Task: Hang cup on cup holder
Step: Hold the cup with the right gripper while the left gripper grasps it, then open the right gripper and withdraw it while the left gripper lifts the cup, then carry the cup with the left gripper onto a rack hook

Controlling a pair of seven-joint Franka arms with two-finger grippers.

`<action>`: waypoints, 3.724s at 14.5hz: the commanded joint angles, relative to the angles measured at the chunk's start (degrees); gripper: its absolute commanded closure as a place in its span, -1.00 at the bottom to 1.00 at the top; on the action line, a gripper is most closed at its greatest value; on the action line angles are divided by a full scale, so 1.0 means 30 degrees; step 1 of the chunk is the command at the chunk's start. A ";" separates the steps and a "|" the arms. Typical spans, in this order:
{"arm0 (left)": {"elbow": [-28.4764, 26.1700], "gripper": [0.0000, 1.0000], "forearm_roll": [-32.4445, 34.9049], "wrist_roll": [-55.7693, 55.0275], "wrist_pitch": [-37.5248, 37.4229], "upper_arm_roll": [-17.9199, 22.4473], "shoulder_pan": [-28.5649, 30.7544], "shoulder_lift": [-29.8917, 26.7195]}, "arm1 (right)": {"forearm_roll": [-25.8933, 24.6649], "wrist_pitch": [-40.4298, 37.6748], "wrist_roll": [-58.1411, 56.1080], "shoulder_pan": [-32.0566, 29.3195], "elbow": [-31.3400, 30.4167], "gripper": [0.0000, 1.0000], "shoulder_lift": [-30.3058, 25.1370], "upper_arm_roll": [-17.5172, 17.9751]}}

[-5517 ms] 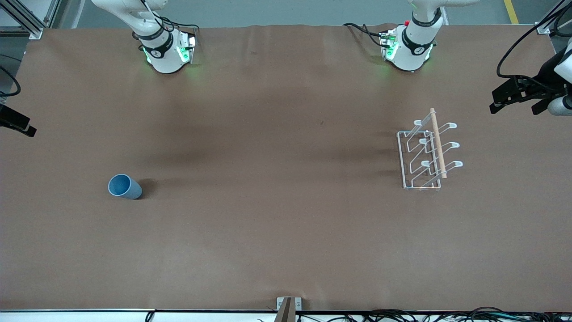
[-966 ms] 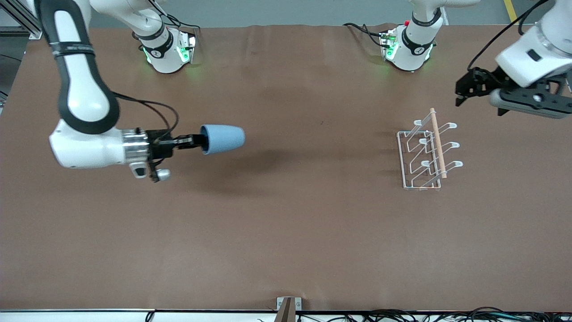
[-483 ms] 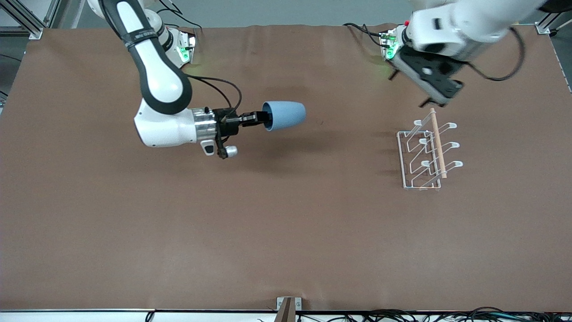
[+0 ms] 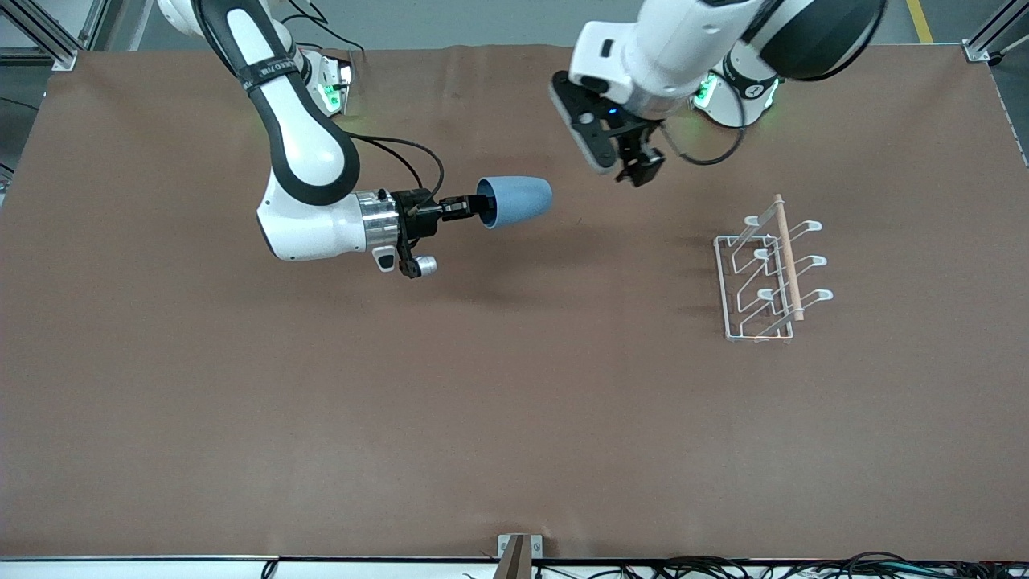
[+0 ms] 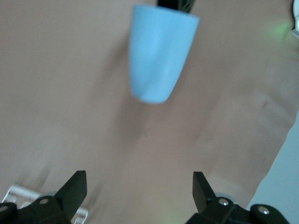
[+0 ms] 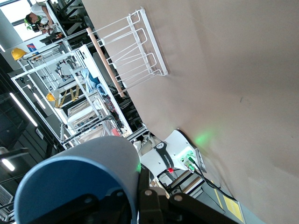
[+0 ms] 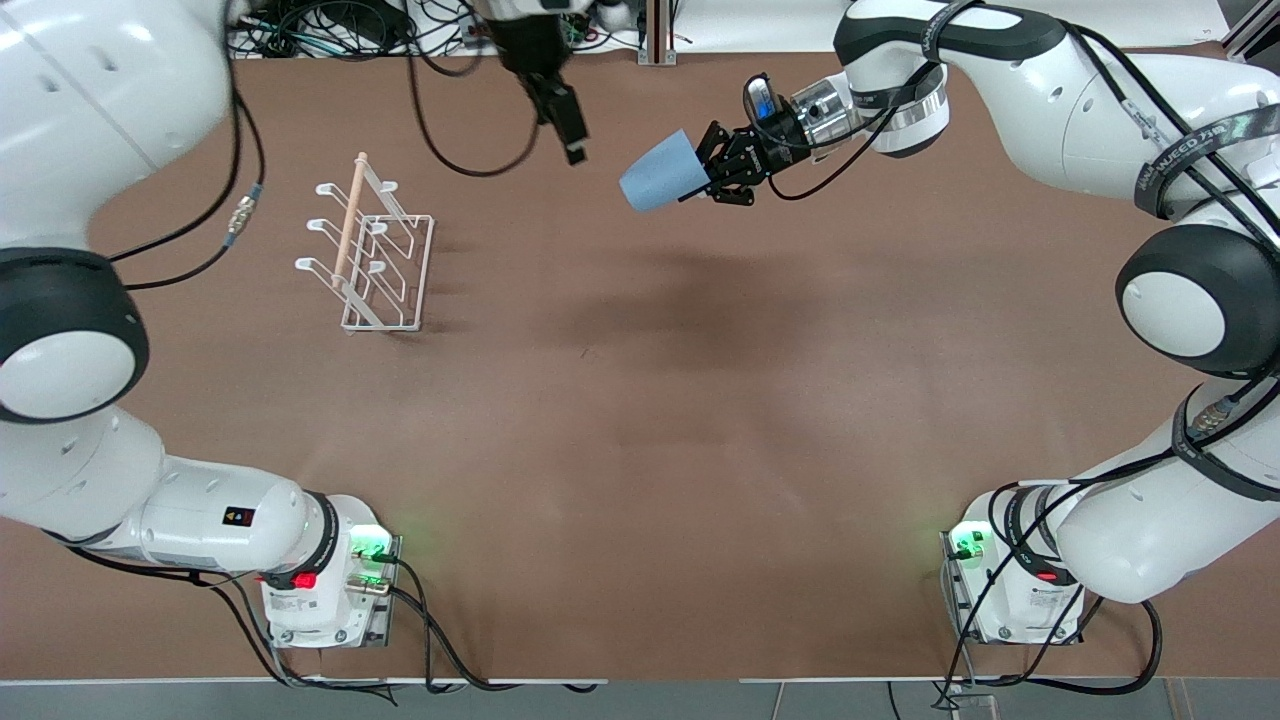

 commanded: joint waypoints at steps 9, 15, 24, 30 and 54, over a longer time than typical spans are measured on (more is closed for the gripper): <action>0.0494 -1.00 0.1673 0.0525 0.4010 -0.0664 -0.1625 0.3574 | 0.0590 0.0111 0.0056 0.0128 -0.0665 0.99 -0.0738 -0.0079; 0.0436 -1.00 0.1586 0.0525 0.5969 -0.0664 -0.1946 0.4686 | 0.0677 0.0111 0.0055 0.0128 -0.0635 0.99 -0.0738 -0.0079; -0.0647 0.16 0.1088 0.0729 0.8084 -0.1133 -0.1713 0.4806 | 0.0971 0.0170 -0.0003 0.0333 -0.0635 0.98 -0.0738 -0.0079; -0.0532 0.57 0.1087 0.1081 0.6915 -0.1162 -0.1626 0.4367 | 0.0971 -0.0064 0.0114 0.0186 -0.0577 -1.00 -0.0941 -0.0108; -0.4425 0.99 2.3785 0.8613 -0.6828 -0.1191 0.0689 0.4011 | -2.7644 -0.1549 0.1579 -0.9833 0.5710 -1.00 -0.3346 -0.0372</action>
